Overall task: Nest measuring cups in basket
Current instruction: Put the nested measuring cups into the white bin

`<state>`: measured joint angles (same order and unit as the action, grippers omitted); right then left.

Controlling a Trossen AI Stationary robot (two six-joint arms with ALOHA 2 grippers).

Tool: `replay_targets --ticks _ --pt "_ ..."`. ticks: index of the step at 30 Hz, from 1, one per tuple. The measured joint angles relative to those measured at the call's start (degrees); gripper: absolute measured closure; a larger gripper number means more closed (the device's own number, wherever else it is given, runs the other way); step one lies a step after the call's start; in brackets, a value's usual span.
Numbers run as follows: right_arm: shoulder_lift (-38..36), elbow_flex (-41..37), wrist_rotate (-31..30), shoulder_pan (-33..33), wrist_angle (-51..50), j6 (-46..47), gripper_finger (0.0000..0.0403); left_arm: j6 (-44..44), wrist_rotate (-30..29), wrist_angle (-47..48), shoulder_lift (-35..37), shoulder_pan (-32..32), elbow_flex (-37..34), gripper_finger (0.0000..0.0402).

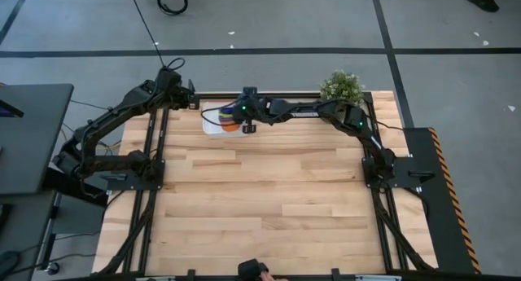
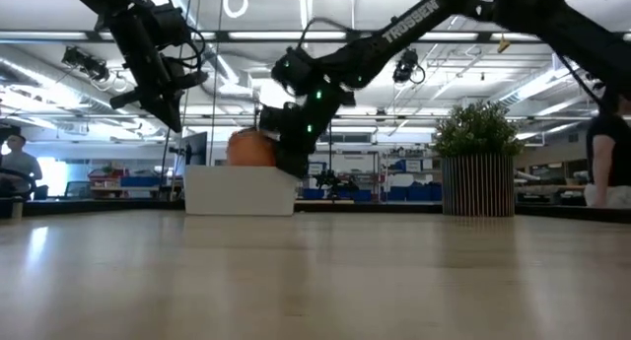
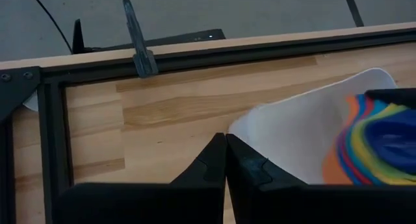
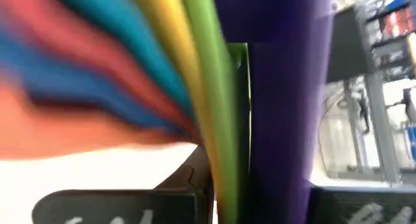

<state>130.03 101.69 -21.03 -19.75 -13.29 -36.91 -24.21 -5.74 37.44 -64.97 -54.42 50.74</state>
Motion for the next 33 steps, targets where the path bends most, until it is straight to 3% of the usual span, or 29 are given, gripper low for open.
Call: replay_targets --ticks 7,17,28,33 --pt "0.3 0.3 -3.1 0.9 2.0 -0.6 0.0355 0.0 0.0 0.0 0.0 0.0 0.0 0.0388" --pt "0.0 0.5 0.2 1.6 -6.6 3.1 0.0355 0.0 0.0 0.0 0.0 0.0 0.0 0.0388" --pt "0.1 0.4 6.4 0.8 -8.0 10.0 0.0355 -0.7 0.1 0.0 0.0 0.0 0.0 0.0388" --pt "0.2 0.3 6.3 0.6 -8.0 9.9 0.0355 -0.5 4.7 0.0 0.0 0.2 0.0 0.0388"
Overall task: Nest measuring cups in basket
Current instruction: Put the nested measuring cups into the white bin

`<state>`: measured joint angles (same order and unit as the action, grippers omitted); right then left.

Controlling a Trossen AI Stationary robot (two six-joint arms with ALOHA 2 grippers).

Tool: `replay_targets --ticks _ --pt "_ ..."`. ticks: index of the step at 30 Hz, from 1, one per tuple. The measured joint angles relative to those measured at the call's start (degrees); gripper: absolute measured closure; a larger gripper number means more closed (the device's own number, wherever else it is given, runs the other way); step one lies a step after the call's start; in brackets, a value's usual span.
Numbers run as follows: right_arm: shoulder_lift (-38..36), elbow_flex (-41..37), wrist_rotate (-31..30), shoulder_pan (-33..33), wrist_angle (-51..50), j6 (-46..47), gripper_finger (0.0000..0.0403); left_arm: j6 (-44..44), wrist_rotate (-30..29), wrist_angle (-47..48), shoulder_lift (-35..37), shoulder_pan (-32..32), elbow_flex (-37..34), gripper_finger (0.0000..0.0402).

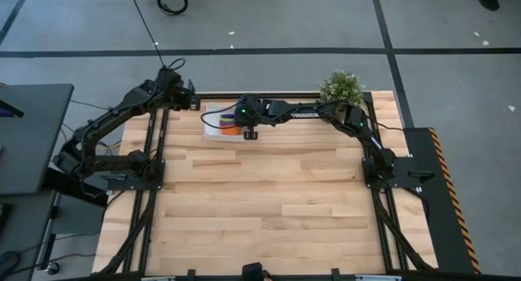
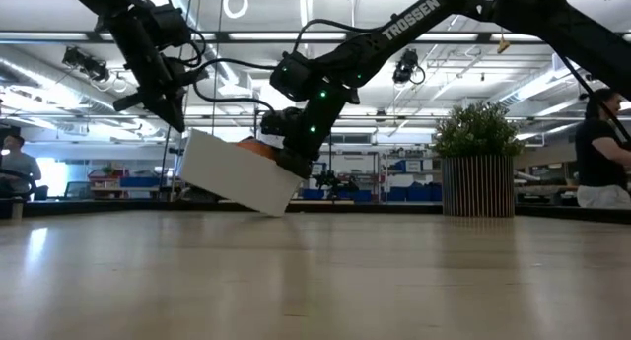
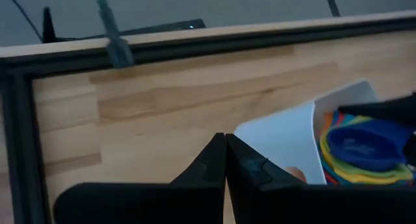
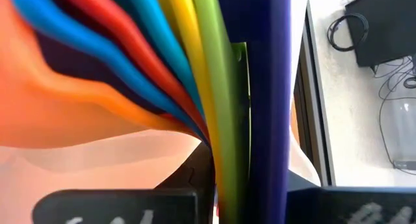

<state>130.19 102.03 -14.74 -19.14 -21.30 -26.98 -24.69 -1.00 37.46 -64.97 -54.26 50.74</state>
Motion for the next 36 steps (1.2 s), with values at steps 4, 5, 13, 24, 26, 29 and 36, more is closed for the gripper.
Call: replay_targets --ticks 4,5,13,24,26,29,36 --pt "0.0 0.0 -0.1 0.0 0.0 -1.0 0.0355 1.6 0.5 0.2 -0.8 1.0 0.0 0.0388" --pt "0.0 0.0 -0.2 0.0 0.1 -1.6 0.0355 1.6 0.5 0.4 -1.1 1.2 0.0 0.0388" --pt "0.0 0.0 -1.9 0.3 0.4 -6.8 0.0353 1.8 0.4 0.3 -4.0 1.2 0.0 0.0388" --pt "0.0 0.0 -1.4 0.9 2.0 -11.0 0.0322 3.2 0.4 0.2 -4.5 1.0 0.0 0.0388" --pt "0.1 -0.1 -0.9 0.9 2.4 -11.5 0.0315 3.3 0.4 0.2 -4.5 1.0 0.0 0.0388" --pt "0.1 -0.1 -0.6 0.9 2.6 -12.6 0.0305 3.3 0.4 0.4 -4.5 1.0 0.0 0.0388" --pt "0.1 -0.1 -2.2 1.4 3.5 -14.1 0.0290 3.5 0.4 0.5 -4.5 1.0 0.0 0.0388"
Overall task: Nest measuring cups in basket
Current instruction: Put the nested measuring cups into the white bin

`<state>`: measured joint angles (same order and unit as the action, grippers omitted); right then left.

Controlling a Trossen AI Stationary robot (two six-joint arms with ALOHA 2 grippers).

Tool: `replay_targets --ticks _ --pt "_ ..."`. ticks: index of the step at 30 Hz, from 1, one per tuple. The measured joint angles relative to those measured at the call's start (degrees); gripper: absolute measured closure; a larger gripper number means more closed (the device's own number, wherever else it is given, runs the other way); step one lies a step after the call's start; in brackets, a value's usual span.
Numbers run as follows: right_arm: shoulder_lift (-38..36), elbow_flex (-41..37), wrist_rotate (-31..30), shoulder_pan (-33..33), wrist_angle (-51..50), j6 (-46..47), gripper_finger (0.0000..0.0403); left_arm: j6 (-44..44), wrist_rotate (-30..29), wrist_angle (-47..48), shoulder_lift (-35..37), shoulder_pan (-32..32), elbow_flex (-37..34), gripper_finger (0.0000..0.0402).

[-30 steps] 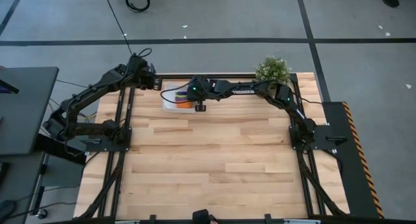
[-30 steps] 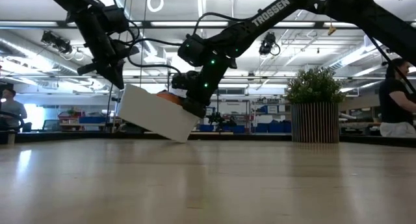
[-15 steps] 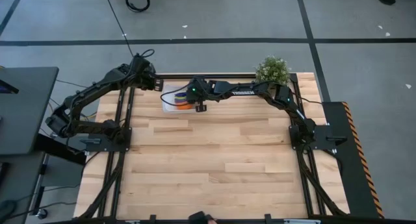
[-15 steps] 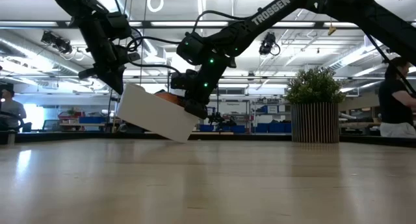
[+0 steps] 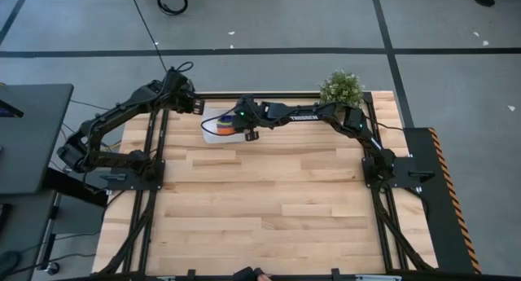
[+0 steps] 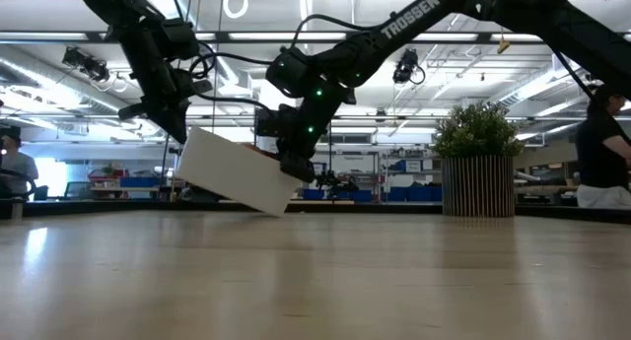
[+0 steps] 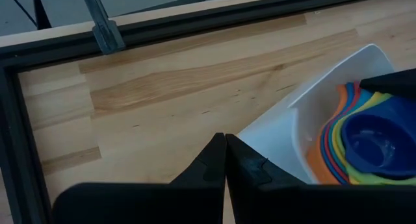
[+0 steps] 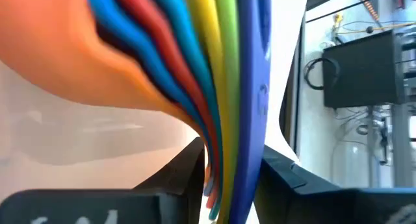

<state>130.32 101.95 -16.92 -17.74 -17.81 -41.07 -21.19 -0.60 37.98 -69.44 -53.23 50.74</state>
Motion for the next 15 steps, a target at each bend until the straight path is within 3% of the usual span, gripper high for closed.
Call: replay_targets --ticks 15 --pt "0.0 0.0 -8.6 3.2 3.1 -8.7 0.0288 1.0 0.0 0.5 0.0 0.0 0.0 0.0388"
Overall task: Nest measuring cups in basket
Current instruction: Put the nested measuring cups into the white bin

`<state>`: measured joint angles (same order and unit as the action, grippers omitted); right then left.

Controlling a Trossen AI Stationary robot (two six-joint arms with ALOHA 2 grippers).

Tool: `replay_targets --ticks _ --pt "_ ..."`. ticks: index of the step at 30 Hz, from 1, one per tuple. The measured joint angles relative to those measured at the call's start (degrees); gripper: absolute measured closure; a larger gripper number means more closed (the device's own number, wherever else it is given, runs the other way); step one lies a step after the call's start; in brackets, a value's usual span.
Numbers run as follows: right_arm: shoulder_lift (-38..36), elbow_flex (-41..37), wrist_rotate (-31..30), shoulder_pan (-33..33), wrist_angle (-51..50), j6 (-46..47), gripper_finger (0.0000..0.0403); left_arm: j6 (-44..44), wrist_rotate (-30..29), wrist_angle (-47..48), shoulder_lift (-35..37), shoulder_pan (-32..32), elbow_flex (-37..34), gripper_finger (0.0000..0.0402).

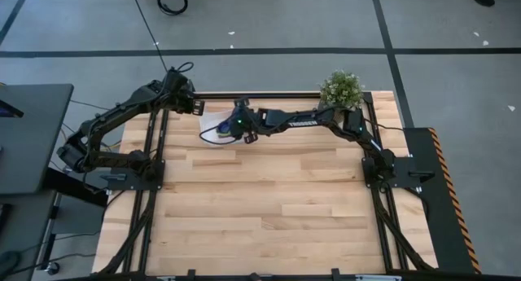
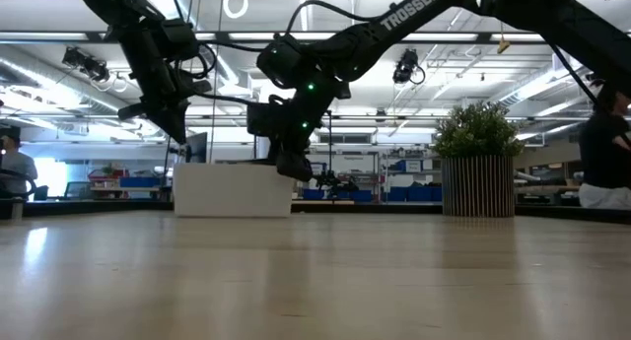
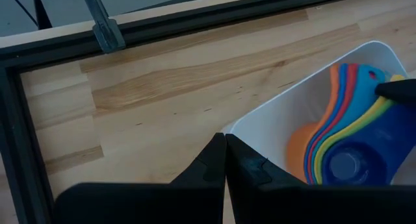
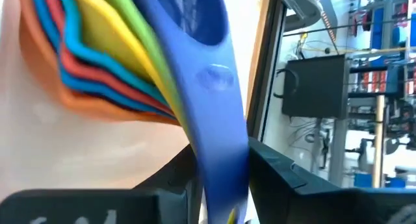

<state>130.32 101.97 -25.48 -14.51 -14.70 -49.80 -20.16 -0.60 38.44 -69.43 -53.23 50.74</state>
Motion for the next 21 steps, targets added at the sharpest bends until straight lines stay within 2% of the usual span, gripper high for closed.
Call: replay_targets --ticks 7,13,21 --pt "0.0 0.0 -2.5 0.4 -0.1 -1.4 0.0288 0.0 0.0 0.0 0.0 0.0 0.0 0.0388" --pt "0.0 0.0 -9.3 0.8 0.2 -7.0 0.0288 0.4 0.0 0.0 0.0 0.0 0.0 0.0388" --pt "0.0 0.0 -4.9 1.5 1.5 -7.8 0.0288 0.5 0.0 0.6 0.0 0.0 0.0 0.0388"
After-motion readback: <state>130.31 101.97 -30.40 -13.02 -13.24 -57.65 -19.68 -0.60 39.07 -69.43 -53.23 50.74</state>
